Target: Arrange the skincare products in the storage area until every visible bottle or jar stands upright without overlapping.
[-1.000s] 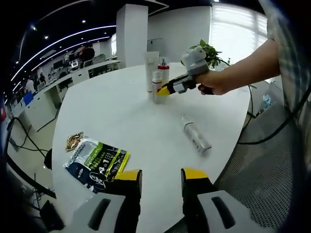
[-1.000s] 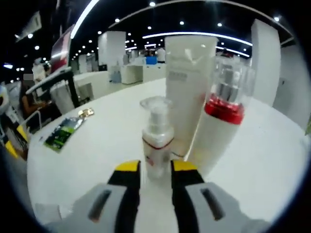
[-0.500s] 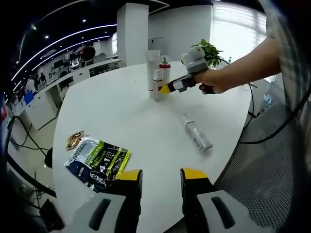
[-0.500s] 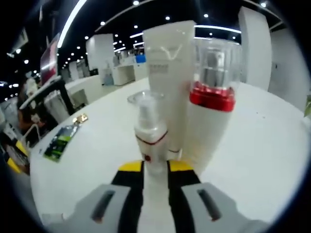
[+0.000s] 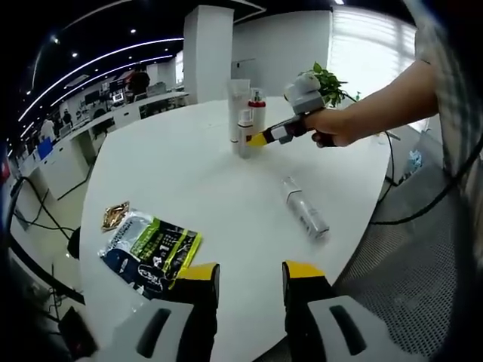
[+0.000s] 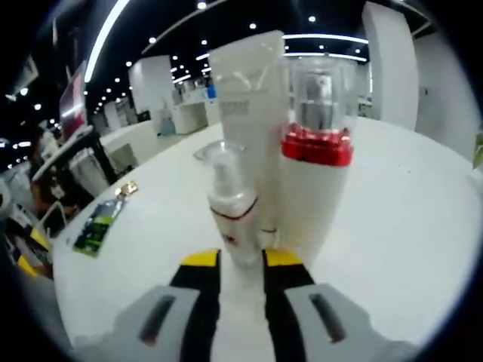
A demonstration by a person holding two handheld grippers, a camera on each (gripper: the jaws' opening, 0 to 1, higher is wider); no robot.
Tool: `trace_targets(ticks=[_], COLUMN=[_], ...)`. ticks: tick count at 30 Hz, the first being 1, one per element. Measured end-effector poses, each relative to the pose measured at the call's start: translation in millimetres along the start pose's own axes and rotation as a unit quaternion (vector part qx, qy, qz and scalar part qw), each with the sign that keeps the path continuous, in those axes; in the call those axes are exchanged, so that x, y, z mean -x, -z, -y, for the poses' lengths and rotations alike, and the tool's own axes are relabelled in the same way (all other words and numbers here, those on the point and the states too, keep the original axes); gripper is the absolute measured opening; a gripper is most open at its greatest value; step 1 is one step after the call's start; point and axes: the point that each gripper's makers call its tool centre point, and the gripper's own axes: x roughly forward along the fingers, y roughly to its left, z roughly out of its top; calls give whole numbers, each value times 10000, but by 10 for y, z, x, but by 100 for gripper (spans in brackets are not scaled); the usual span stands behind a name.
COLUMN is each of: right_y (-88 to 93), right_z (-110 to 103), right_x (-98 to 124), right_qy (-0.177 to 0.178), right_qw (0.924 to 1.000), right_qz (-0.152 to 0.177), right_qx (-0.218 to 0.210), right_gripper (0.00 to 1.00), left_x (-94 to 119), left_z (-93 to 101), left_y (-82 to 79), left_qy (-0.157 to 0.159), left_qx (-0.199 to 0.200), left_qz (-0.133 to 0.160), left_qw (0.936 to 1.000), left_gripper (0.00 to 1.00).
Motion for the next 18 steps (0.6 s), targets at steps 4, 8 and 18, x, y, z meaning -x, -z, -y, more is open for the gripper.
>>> trace_targets(ticks=[4,8,18], right_y=[62,121,95], right_z=[-109,-238,-574], right_x=[67,133,342], right_qy=[-110,-207,-664], right_qw=[9999,9995,9961], right_qz=[-115,-215,-395], right_qx=[-28,34,428], right_gripper=[24,25,28], left_x=[4,19,84], left_z=[-15,-59,-154], left_y=[28,40,19], left_qy=[-58,-193,-492], left_qx=[-5,-20,-13], left_qz=[-54,-65,45], left_qw=[10000,9998,9988], left_gripper=[32,33,34])
